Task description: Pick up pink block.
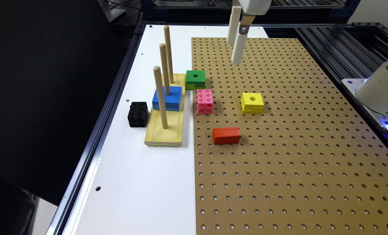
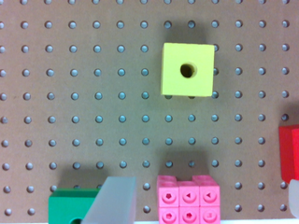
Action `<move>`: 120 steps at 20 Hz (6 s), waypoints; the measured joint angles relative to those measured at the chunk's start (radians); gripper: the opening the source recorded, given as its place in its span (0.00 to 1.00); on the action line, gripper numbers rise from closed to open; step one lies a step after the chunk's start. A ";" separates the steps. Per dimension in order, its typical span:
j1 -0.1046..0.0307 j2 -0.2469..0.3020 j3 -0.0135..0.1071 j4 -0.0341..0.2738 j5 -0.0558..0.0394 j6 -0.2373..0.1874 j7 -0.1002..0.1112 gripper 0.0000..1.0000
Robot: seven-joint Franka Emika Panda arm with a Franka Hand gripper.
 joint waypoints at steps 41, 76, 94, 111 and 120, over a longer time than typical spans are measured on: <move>0.002 0.279 0.006 0.082 -0.0016 0.193 0.000 1.00; 0.002 0.430 0.014 0.134 -0.0016 0.280 0.000 1.00; 0.002 0.491 0.015 0.165 -0.0016 0.306 0.000 1.00; 0.001 0.502 0.015 0.165 -0.0016 0.309 0.000 0.00; 0.000 0.486 0.014 0.165 -0.0016 0.299 0.000 0.00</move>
